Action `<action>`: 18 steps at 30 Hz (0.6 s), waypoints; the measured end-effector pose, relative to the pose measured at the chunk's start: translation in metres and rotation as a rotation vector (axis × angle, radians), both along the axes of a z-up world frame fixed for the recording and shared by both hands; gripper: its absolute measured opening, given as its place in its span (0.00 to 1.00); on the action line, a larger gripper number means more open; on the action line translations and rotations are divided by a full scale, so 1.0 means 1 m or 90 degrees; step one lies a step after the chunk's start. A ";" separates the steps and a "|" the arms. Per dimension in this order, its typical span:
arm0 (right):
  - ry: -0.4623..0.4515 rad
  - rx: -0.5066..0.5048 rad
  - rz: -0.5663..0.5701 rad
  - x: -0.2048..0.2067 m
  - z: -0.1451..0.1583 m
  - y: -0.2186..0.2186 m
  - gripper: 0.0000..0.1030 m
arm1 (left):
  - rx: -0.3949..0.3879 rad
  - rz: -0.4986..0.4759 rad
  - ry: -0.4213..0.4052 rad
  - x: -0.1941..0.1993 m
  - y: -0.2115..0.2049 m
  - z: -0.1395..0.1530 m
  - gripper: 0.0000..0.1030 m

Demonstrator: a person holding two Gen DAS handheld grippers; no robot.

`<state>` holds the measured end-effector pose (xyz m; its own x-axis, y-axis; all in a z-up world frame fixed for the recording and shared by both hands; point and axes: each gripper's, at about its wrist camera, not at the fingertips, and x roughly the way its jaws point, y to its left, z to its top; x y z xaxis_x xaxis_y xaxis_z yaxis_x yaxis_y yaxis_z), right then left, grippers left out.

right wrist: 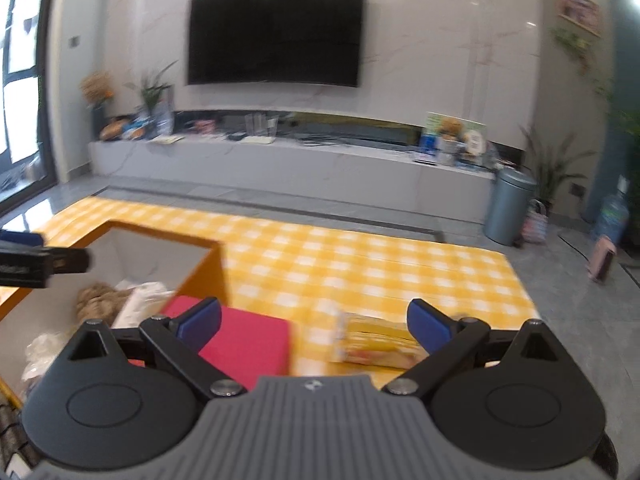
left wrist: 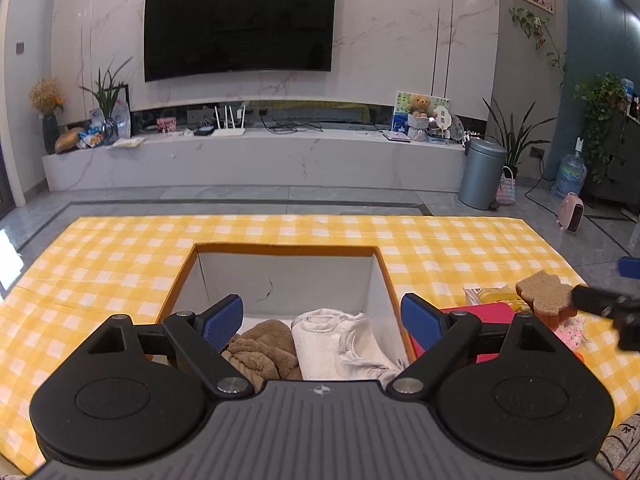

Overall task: Organize soft objects
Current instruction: 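Move both tools back toward the remaining items on the mat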

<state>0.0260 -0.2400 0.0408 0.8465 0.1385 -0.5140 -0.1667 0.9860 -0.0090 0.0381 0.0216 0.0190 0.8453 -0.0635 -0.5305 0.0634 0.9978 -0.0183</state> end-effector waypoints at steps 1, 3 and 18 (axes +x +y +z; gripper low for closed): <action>0.000 0.006 -0.019 -0.001 0.000 -0.010 0.95 | 0.005 0.000 -0.005 -0.002 -0.004 0.001 1.00; 0.009 0.001 -0.068 0.000 -0.001 -0.028 0.95 | 0.017 -0.011 -0.012 -0.004 -0.012 0.003 1.00; 0.098 0.066 -0.207 0.011 -0.041 -0.113 0.96 | 0.054 -0.112 0.014 -0.007 -0.101 0.009 1.00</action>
<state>0.0366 -0.3527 -0.0006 0.7691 -0.0668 -0.6356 0.1640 0.9819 0.0952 0.0315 -0.0790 0.0285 0.8133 -0.1634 -0.5584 0.2376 0.9693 0.0625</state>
